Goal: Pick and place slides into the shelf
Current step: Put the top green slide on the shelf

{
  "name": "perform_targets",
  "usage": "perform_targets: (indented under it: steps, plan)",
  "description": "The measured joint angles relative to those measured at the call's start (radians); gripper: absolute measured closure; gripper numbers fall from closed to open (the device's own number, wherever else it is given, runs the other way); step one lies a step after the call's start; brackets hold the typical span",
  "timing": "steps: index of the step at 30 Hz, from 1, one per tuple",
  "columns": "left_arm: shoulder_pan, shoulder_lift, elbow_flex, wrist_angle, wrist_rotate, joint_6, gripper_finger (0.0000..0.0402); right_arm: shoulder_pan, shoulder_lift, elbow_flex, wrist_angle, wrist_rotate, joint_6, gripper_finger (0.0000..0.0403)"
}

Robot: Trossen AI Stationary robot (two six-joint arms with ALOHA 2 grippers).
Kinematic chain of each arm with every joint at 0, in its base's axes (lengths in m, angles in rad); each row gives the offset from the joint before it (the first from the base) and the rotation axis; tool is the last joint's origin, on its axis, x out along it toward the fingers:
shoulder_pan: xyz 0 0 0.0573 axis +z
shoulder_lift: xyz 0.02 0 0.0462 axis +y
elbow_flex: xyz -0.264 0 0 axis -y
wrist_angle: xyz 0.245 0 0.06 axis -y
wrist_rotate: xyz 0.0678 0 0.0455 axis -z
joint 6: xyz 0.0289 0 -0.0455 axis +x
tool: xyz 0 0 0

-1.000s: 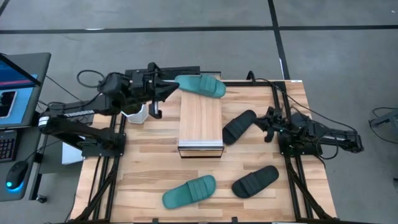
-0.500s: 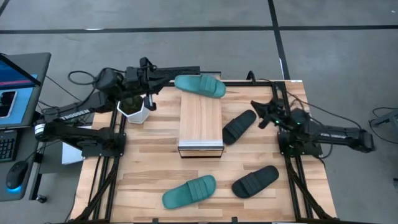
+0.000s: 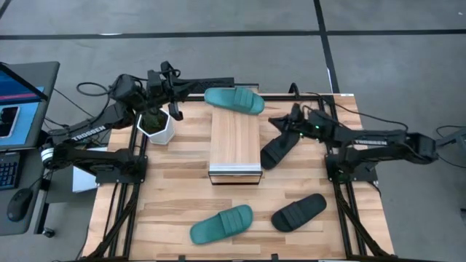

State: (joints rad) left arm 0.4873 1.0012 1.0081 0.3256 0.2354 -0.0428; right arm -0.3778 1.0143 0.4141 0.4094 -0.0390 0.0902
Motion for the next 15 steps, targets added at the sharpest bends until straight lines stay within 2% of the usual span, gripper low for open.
perform_targets:
  steps: [8, 11, 15]
  plan:
    - [0.000, 0.000, 0.000, 0.000, -0.013, 0.021, 0.0401, -0.152, 0.138, 0.042, 0.041, -0.282, -0.012, 0.0402]
    - [0.000, 0.000, 0.001, -0.002, -0.013, 0.022, 0.0401, -0.188, 0.186, 0.062, 0.049, -0.346, -0.013, 0.0402]
    - [0.000, 0.000, 0.001, -0.002, -0.013, 0.022, 0.0401, -0.209, 0.247, 0.083, 0.047, -0.380, -0.040, 0.0403]
